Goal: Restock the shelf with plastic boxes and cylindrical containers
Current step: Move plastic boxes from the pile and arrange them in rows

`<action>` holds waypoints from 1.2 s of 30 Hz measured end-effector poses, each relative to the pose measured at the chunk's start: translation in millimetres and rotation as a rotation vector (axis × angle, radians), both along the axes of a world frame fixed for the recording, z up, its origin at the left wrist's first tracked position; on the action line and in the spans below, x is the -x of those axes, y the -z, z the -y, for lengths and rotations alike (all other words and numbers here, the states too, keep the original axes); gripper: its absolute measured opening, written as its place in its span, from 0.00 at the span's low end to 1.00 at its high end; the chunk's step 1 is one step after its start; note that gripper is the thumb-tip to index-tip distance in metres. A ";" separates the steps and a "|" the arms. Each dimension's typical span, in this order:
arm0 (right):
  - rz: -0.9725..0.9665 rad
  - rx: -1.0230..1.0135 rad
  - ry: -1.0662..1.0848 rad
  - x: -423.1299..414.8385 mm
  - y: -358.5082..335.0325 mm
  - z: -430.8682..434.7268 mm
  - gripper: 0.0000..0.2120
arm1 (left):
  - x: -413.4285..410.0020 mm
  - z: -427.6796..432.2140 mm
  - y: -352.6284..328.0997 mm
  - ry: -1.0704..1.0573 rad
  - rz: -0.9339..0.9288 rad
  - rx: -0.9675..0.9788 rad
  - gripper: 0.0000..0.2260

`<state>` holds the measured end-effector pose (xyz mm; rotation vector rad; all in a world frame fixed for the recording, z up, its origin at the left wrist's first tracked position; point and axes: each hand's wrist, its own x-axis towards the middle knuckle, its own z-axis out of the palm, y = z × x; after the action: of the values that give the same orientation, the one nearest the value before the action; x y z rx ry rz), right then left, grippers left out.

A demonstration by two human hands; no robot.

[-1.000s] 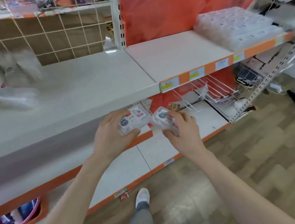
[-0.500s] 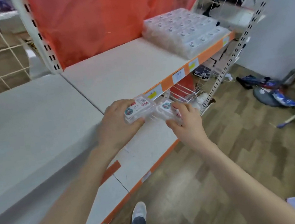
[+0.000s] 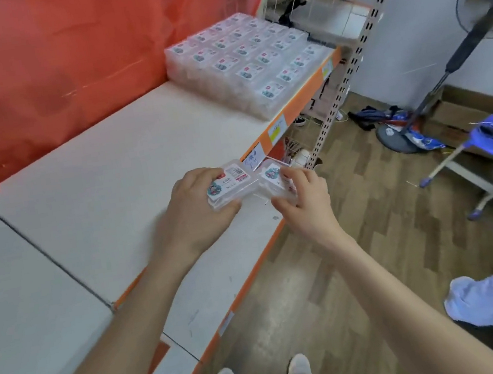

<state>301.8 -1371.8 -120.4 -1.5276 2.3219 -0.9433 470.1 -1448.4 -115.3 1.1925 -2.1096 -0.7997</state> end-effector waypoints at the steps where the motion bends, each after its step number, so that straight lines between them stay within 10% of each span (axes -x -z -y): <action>1: 0.011 -0.008 0.011 11.0 0.9 3.3 0.21 | 11.2 4.4 -0.4 0.011 -0.001 -0.001 0.20; 21: 0.075 0.052 -0.036 305.2 -21.2 83.1 0.22 | 278.5 63.4 -33.7 -0.128 0.039 0.057 0.29; 36: 0.079 0.072 -0.201 359.1 -25.0 204.5 0.24 | 326.4 153.5 -32.6 -0.285 0.086 0.104 0.26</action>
<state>-57.2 -1576.3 -95.4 -1.6823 2.0557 -1.0242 143.6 -1601.9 -82.7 1.4510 -1.9605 -0.5125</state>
